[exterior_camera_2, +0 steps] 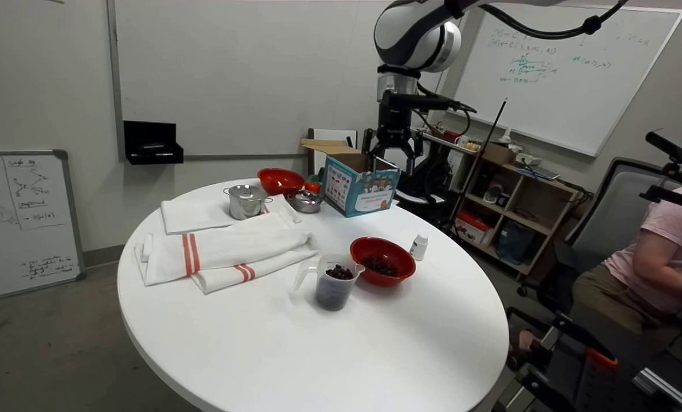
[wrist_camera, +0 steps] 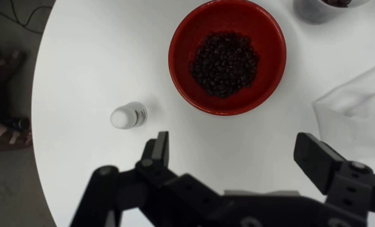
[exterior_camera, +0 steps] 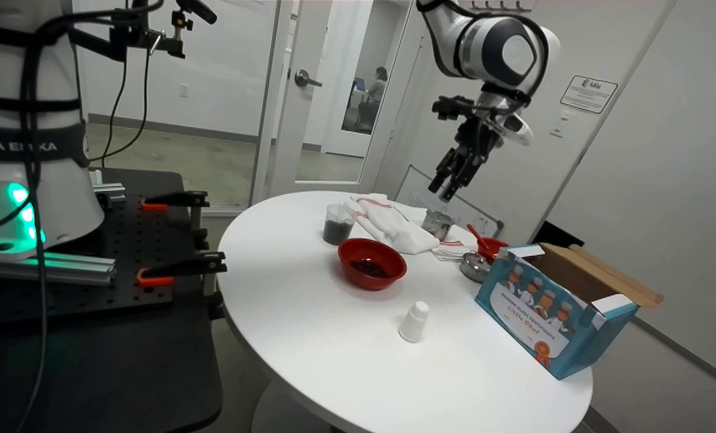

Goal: Move the seasoning bottle away from the tea towel

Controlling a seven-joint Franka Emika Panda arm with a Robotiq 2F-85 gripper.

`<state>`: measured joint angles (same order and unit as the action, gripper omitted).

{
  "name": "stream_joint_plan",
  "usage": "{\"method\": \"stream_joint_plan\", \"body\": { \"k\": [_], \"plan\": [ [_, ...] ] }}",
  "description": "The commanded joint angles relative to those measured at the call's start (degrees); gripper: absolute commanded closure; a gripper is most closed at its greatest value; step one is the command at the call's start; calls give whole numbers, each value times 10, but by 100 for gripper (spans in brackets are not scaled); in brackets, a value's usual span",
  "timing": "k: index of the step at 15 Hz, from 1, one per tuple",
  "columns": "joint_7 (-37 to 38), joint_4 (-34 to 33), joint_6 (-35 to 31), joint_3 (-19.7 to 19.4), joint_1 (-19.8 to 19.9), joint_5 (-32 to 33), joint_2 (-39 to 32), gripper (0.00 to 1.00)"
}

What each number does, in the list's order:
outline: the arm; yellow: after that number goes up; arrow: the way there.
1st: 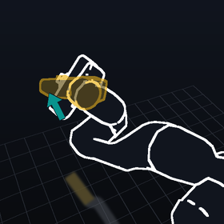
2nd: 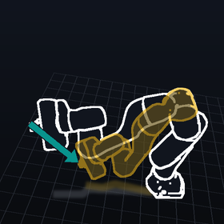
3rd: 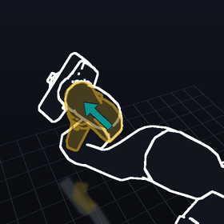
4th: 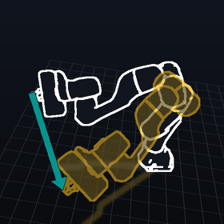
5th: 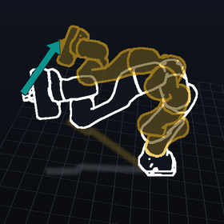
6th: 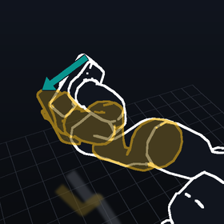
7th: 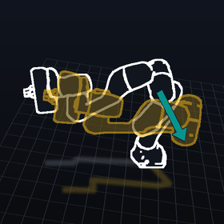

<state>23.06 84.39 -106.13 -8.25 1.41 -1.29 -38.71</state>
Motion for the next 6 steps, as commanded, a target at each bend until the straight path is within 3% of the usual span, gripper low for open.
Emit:
{"method": "stream_joint_plan", "body": {
  "k": [1, 2, 6],
  "plan": [
    [-28, 55, -12, 10, -45, 63, 65, 0],
    [-8, 12, 1, 10, -24, 34, 25, 0],
    [-9, 33, 0, 17, -46, 56, 51, 0]
  ]
}}
